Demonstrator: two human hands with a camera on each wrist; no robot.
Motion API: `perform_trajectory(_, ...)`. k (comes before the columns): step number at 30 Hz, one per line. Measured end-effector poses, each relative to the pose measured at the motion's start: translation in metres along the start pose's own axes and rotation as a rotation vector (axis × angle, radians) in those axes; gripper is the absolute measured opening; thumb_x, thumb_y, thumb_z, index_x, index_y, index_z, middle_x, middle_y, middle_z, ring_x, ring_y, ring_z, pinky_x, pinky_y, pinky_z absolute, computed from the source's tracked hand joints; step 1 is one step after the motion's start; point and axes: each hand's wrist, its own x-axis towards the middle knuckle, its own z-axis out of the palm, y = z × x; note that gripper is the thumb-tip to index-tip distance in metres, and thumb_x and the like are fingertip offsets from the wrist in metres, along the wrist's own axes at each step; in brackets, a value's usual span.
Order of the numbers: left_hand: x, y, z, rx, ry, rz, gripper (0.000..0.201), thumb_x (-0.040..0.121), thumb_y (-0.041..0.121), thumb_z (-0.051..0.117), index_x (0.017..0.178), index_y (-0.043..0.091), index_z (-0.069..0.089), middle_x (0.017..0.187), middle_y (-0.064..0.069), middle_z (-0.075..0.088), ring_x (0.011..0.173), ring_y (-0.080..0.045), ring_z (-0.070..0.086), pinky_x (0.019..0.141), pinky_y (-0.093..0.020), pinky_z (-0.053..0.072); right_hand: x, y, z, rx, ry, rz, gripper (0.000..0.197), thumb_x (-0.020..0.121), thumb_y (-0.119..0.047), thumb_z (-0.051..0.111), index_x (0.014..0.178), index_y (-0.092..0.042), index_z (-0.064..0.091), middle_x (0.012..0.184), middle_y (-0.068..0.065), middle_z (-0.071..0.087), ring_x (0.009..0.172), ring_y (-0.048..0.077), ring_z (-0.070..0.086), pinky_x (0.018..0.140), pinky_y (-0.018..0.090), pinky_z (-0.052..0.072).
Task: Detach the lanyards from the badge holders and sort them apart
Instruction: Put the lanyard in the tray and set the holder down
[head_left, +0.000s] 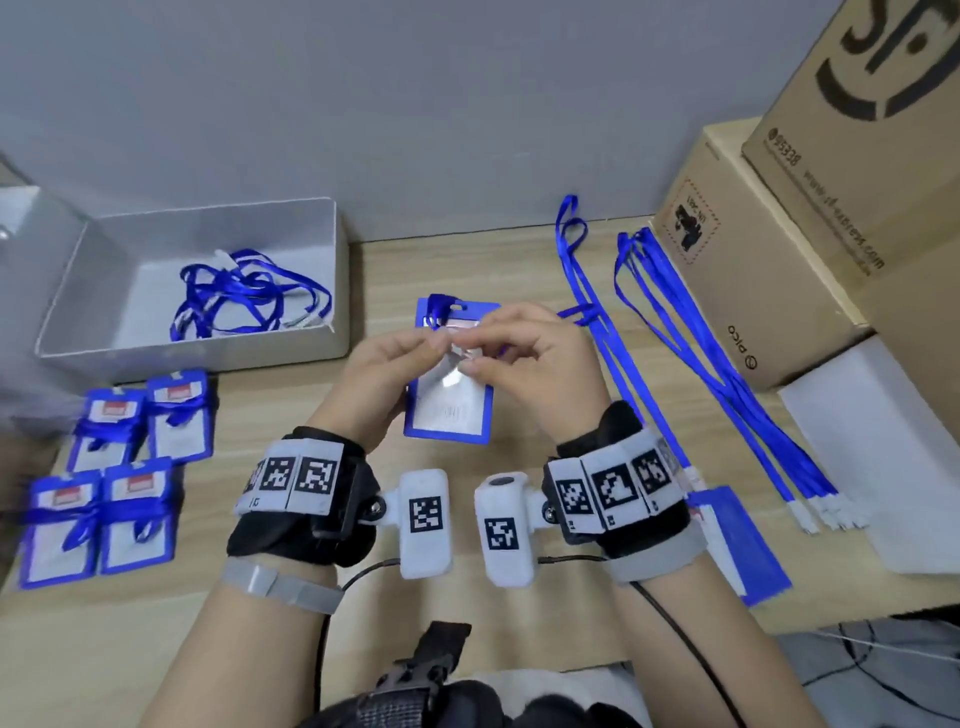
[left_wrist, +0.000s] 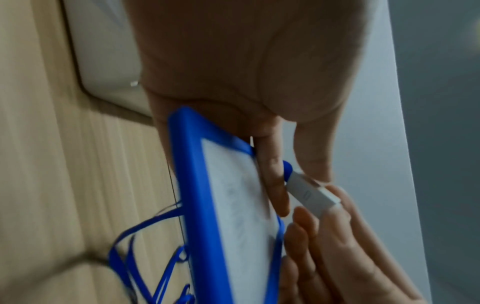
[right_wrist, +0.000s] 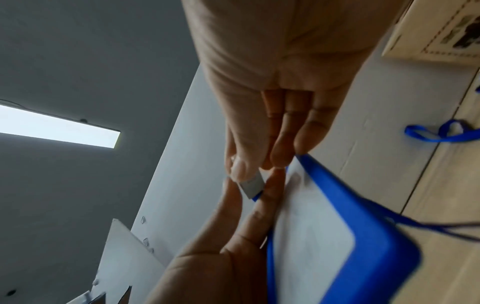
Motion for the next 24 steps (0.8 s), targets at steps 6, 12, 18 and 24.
perform_trajectory(6, -0.017, -0.001, -0.057, 0.006, 0.065, 0.029, 0.020, 0.072, 0.031, 0.065, 0.078, 0.012, 0.069, 0.073, 0.001, 0.069, 0.066, -0.013, 0.064, 0.061, -0.024, 0.050, 0.003, -0.013, 0.049, 0.023, -0.056, 0.025, 0.038, 0.062, -0.001, 0.077, 0.079, -0.033, 0.066, 0.076, -0.011, 0.060, 0.064, 0.004, 0.053, 0.063, 0.016, 0.046)
perform_trajectory(12, -0.029, 0.003, -0.091, 0.026, 0.060, 0.050, 0.021, 0.074, 0.029, 0.061, 0.081, 0.010, 0.067, 0.080, -0.005, 0.066, 0.074, -0.017, 0.062, 0.066, -0.027, 0.051, 0.002, -0.019, 0.088, 0.059, -0.024, 0.061, 0.036, 0.061, 0.001, 0.078, 0.069, -0.029, 0.059, 0.067, -0.006, 0.059, 0.058, 0.005, 0.048, 0.058, 0.017, 0.043)
perform_trajectory(18, -0.031, 0.007, -0.105, 0.082, 0.025, 0.045, 0.014, 0.074, 0.027, 0.064, 0.063, 0.022, 0.071, 0.063, 0.007, 0.066, 0.060, -0.008, 0.060, 0.057, -0.018, 0.049, -0.001, -0.025, 0.101, 0.015, -0.095, 0.068, 0.034, 0.062, -0.001, 0.078, 0.072, -0.028, 0.061, 0.062, -0.003, 0.052, 0.058, 0.009, 0.043, 0.056, 0.016, 0.040)
perform_trajectory(24, -0.030, 0.008, -0.097, 0.037, -0.013, 0.084, 0.016, 0.075, 0.024, 0.067, 0.059, 0.021, 0.070, 0.059, 0.006, 0.066, 0.055, -0.005, 0.059, 0.055, -0.014, 0.048, 0.002, -0.024, 0.096, -0.040, -0.098, 0.038, 0.032, 0.060, -0.003, 0.080, 0.070, -0.027, 0.061, 0.060, -0.004, 0.053, 0.055, 0.009, 0.044, 0.056, 0.014, 0.040)
